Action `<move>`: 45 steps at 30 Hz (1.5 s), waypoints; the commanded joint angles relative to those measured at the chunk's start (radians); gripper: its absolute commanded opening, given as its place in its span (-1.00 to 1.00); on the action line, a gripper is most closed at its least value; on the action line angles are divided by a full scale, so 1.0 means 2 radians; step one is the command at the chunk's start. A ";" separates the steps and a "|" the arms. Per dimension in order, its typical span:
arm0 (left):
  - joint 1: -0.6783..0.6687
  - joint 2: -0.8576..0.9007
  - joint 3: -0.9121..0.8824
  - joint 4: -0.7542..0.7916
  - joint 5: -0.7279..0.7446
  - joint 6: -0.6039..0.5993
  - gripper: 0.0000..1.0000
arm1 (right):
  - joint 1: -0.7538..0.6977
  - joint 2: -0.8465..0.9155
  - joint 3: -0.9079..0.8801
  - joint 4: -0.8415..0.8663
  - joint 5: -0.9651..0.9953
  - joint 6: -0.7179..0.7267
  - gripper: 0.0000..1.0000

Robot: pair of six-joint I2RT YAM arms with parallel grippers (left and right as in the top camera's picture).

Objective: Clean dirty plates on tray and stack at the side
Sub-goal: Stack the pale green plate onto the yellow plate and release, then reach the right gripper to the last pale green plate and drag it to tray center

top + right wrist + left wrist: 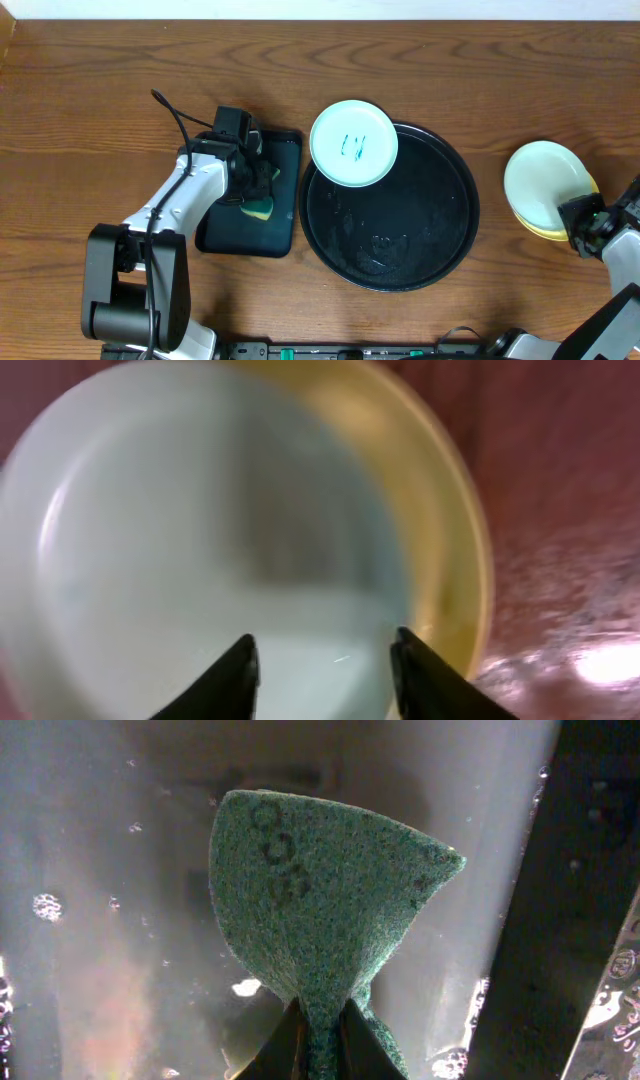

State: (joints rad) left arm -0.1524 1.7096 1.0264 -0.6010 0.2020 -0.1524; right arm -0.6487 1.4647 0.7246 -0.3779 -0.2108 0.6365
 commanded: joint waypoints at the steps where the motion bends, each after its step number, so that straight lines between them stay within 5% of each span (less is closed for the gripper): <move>1: 0.001 0.002 -0.004 0.000 -0.008 0.007 -0.82 | 0.002 0.000 0.007 0.012 -0.121 -0.030 -0.11; 6: 0.001 0.002 -0.004 0.000 -0.008 0.007 -0.83 | 0.048 0.000 0.007 0.053 -0.246 -0.113 -0.03; 12: 0.001 0.002 -0.004 0.000 -0.008 0.007 -0.83 | 0.146 0.000 0.009 0.071 -0.254 -0.174 0.04; 25: 0.001 0.002 -0.004 0.000 -0.008 0.007 -0.83 | 0.336 0.011 0.194 -0.124 -0.037 -0.283 0.25; 45: 0.001 0.002 -0.004 0.000 -0.008 0.007 -0.83 | 0.451 0.192 0.205 0.070 -0.013 -0.212 0.15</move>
State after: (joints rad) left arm -0.1524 1.7096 1.0264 -0.6014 0.2020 -0.1524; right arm 0.2443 1.8038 1.1301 -0.2802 -0.2546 0.1322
